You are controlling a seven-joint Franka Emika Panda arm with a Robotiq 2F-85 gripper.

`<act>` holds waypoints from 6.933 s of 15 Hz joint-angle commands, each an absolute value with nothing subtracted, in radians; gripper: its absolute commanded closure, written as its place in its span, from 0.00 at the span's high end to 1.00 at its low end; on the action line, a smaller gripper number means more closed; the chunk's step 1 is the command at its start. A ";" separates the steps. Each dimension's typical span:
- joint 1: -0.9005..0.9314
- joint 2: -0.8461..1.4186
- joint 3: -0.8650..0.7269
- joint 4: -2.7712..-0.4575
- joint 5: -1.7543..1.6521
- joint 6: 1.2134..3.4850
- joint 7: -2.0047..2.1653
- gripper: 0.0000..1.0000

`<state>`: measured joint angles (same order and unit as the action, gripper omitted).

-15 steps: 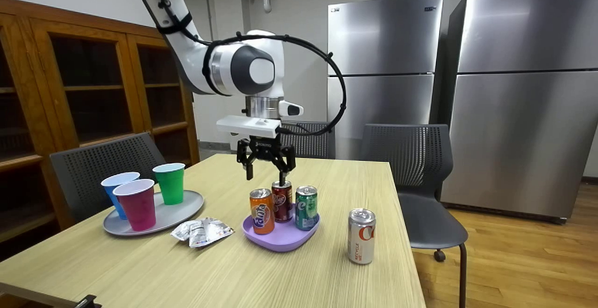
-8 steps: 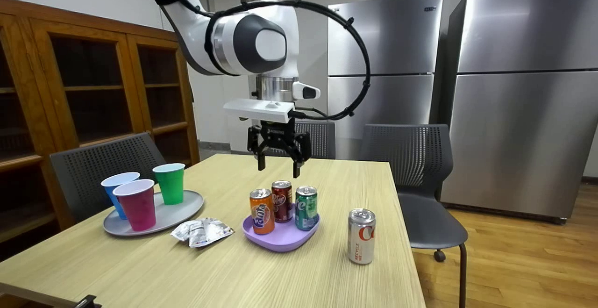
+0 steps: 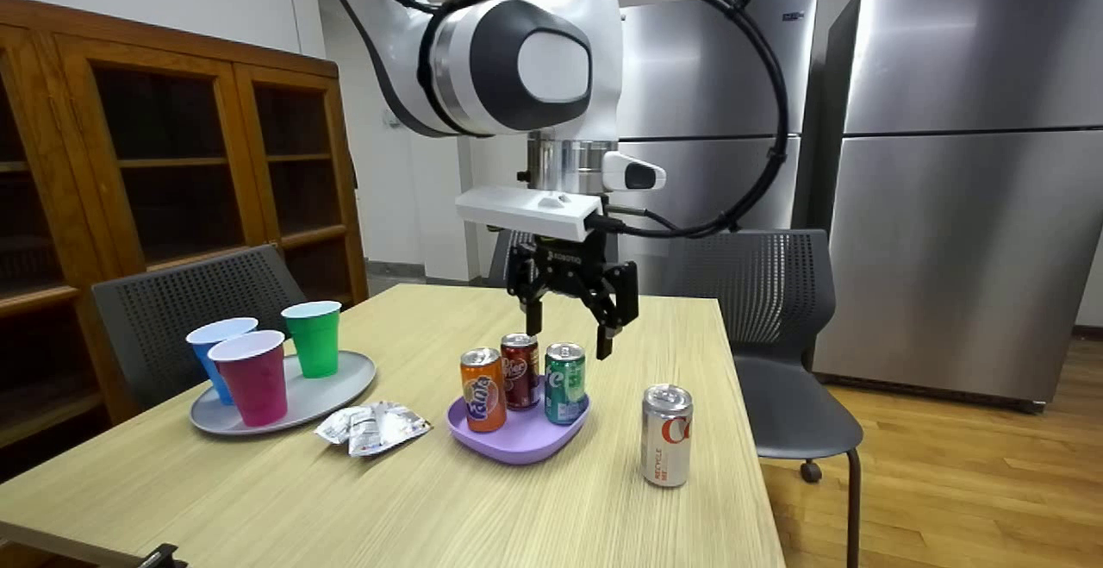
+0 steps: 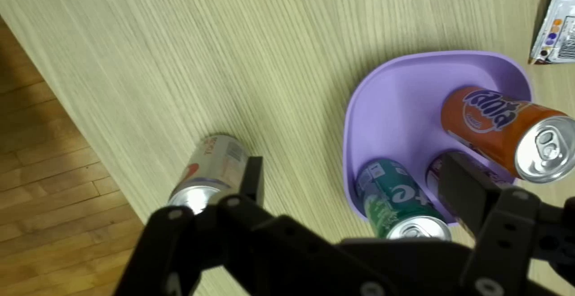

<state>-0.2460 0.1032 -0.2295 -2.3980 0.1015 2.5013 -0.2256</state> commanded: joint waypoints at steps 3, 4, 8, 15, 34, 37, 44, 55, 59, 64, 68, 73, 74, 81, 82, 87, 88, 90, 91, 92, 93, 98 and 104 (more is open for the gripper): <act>-0.285 0.105 -0.263 -2.407 0.105 2.484 -0.230 1.00; -0.289 0.113 -0.268 -2.402 0.106 2.483 -0.229 1.00; -0.305 0.160 -0.274 -2.376 0.125 2.487 -0.237 1.00; -0.338 0.282 -0.265 -2.297 0.141 2.504 -0.236 1.00; -0.373 0.481 -0.240 -2.085 0.149 2.495 -0.193 1.00; -0.373 0.487 -0.237 -2.075 0.148 2.495 -0.188 1.00; -0.375 0.484 -0.230 -2.076 0.151 2.505 -0.190 0.38; -0.372 0.348 -0.210 -2.216 0.153 2.521 -0.243 0.38; -0.354 0.253 -0.203 -2.301 0.148 2.537 -0.255 0.38; -0.317 0.155 -0.189 -2.381 0.149 2.535 -0.257 0.38; -0.279 0.123 -0.174 -2.406 0.153 2.527 -0.256 0.38; -0.239 0.161 -0.153 -2.379 0.153 2.517 -0.249 0.38; -0.234 0.168 -0.149 -2.372 0.155 2.515 -0.251 0.38; -0.219 0.239 -0.128 -2.310 0.156 2.507 -0.246 0.38; -0.218 0.251 -0.124 -2.298 0.156 2.506 -0.246 0.38; -0.218 0.312 -0.107 -2.242 0.148 2.497 -0.243 0.38; -0.218 0.322 -0.104 -2.235 0.147 2.496 -0.242 0.38; -0.220 0.339 -0.099 -2.221 0.145 2.494 -0.242 0.38; -0.221 0.346 -0.099 -2.216 0.142 2.493 -0.242 0.38; -0.221 0.353 -0.098 -2.210 0.141 2.493 -0.241 0.38; -0.222 0.359 -0.097 -2.205 0.141 2.493 -0.241 0.38; -0.220 0.385 -0.094 -2.192 0.134 2.495 -0.236 0.38; -0.216 0.372 -0.097 -2.194 0.122 2.500 -0.231 1.00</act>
